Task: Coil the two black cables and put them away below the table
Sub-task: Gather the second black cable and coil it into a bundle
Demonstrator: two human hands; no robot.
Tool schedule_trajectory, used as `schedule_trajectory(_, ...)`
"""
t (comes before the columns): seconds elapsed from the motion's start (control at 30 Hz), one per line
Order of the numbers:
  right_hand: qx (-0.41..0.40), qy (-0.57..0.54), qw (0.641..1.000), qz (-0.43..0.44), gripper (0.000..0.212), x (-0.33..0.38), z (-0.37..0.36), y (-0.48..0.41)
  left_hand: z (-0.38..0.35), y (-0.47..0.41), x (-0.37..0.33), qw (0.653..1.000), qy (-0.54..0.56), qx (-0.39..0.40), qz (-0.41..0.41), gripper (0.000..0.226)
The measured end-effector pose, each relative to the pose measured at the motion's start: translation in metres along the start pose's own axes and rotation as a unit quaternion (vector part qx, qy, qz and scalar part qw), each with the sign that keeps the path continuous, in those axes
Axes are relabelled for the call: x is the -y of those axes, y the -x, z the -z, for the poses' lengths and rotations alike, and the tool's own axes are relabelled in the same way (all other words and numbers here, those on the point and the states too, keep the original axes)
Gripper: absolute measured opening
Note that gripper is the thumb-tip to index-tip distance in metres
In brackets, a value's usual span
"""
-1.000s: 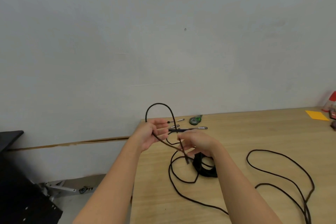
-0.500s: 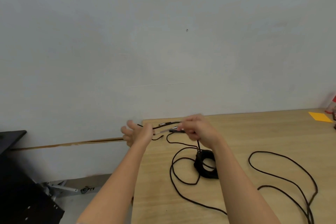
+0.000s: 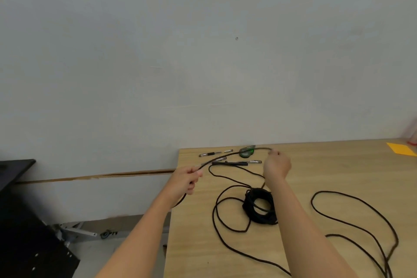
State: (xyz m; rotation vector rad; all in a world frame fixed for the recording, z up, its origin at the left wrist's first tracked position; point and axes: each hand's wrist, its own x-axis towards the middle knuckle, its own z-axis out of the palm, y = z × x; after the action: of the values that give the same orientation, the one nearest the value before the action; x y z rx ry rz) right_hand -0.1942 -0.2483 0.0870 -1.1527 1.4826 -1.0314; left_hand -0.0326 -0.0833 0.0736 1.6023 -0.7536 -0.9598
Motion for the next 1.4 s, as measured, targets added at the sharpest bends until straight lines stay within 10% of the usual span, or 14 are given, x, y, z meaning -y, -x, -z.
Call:
schedule_trajectory(0.07, 0.082, 0.239, 0.967, 0.02, 0.027, -0.012, -0.001, 0.009, -0.007, -0.005, -0.005, 0.991, 0.123, -0.06, 0.002, 0.019)
schedule_trajectory(0.17, 0.233, 0.538, 0.803, 0.108, 0.022, -0.012, -0.007, 0.041, -0.019, -0.012, -0.02, 0.96, 0.261, -0.103, -0.023, 0.022)
schedule_trajectory(0.33, 0.368, 0.641, 0.623, 0.257, 0.029, 0.024, -0.025, 0.092, -0.038, -0.017, -0.025, 0.992, 0.029, -0.077, -0.091, 0.023)
schedule_trajectory(0.43, 0.449, 0.563, 0.643, 0.261, 0.017, 0.054, -0.025, 0.093, -0.04, -0.006, -0.025, 0.992, -0.098, 0.052, -0.055, 0.032)
schedule_trajectory(0.57, 0.543, 0.422, 0.69, 0.225, 0.005, 0.074, -0.013, 0.078, -0.035, 0.007, -0.029, 0.986, 0.058, 0.145, 0.05, 0.027)
schedule_trajectory(0.8, 0.416, 0.207, 0.853, 0.238, 0.021, 0.057, -0.006, 0.042, -0.024, 0.001, -0.043, 0.941, 0.116, 0.285, 0.142, 0.062)
schedule_trajectory(1.03, 0.654, 0.177, 0.723, 0.138, 0.058, 0.037, -0.009, 0.033, -0.009, 0.003, -0.055, 0.889, 0.116, 0.41, 0.171, 0.038)
schedule_trajectory(1.17, 0.705, 0.182, 0.674, 0.123, 0.036, 0.048, -0.007, 0.034, 0.002, -0.003, -0.053, 0.84, 0.169, 0.498, 0.134, 0.034)
schedule_trajectory(1.4, 0.632, -0.026, 0.774, 0.029, 0.016, 0.054, 0.002, 0.031, 0.003, -0.001, -0.058, 0.918, 0.343, 0.194, 0.032, 0.03)
